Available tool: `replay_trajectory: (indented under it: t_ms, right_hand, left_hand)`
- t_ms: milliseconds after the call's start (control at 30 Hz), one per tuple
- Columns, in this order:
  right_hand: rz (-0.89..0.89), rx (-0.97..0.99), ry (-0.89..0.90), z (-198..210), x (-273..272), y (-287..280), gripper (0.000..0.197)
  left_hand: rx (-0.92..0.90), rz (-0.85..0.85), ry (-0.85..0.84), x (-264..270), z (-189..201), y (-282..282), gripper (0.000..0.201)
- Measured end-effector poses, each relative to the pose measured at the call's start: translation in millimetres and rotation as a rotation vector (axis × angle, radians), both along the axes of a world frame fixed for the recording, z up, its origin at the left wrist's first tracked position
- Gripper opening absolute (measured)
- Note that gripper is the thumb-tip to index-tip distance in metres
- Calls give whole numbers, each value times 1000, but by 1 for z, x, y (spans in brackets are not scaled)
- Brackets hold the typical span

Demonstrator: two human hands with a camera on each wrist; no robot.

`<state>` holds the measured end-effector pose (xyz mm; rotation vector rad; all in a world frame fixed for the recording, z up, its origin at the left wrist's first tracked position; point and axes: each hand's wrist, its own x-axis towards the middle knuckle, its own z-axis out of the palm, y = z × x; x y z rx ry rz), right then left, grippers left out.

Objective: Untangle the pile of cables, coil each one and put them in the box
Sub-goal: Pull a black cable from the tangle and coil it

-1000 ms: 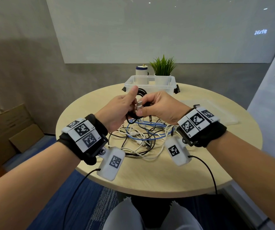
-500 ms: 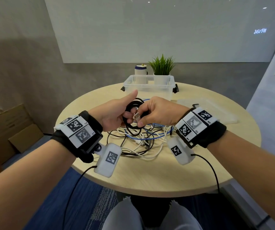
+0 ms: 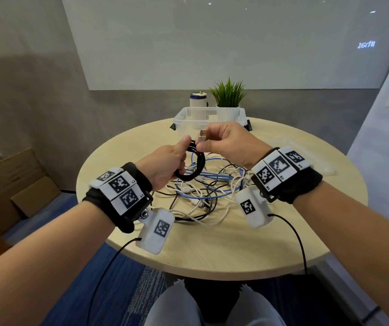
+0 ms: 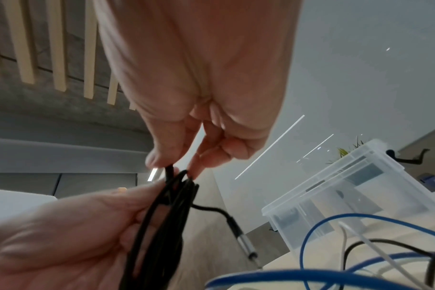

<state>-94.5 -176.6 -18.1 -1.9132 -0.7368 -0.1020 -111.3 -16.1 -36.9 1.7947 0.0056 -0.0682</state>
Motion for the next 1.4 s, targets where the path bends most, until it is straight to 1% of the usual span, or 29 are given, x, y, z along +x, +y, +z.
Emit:
replay_trajectory:
  t_ms: [33,100,233,333,400,467,533,633,733,800,867,933,967,1100,1167,1267,1333,1400]
  right_hand:
    - [2,12,-5,1,-1,-1,6]
    - [3,7,-21,3,-5,-2,11]
    - [183,-17,71,3,-13,-2,16]
    - [227,-30,118,0,-13,-2,22]
    - [250,-16,136,0,-14,-1,20]
    - [253,47,145,1,-15,-2,13]
    - [225,142,180,0,-13,-3,7]
    - [145,213,266,1,-8,-5,12]
    - [3,281,309,2,-4,-3,15]
    - [-115,329,302,1,-3,2,14]
    - [-234,310,270,-2,0,7,12]
    - [-325,238,232,-4,2,10,9]
    - [-361,221,220,-5,3,10,8]
    - [-457,225,161,-9,5,7,14]
    - [-449,261,165,-11,2,8,14]
    - [-309,366,290,-10,-5,10,7]
    - [-233,386,344,-9,-9,11,11]
    - [-208,380,343,-9,-9,12,14]
  left_hand:
    - [-3,20,0,1,-1,1,45]
    - [-19,71,14,4,-3,5,44]
    - [-67,136,72,9,-5,12,43]
    - [-93,150,102,10,-6,15,43]
    - [-107,153,110,10,-6,16,44]
    - [-142,129,110,10,-7,17,44]
    - [-178,89,107,10,-7,18,43]
    - [-187,22,91,6,-7,18,39]
    - [-192,-44,43,1,-8,13,31]
    - [-214,-114,8,-3,-8,7,26]
    - [-226,-179,-30,-9,-7,0,23]
    - [-224,-210,-75,-13,-7,-6,20]
    - [-218,-216,-99,-13,-6,-7,19]
    - [-166,-216,-182,-15,-6,-12,18]
    - [-146,-188,-221,-15,-5,-12,20]
    - [-167,-137,-235,-9,-6,-8,14]
    - [-201,-118,-215,-5,-7,-5,9]
    - [-239,-112,-193,-4,-7,-2,8]
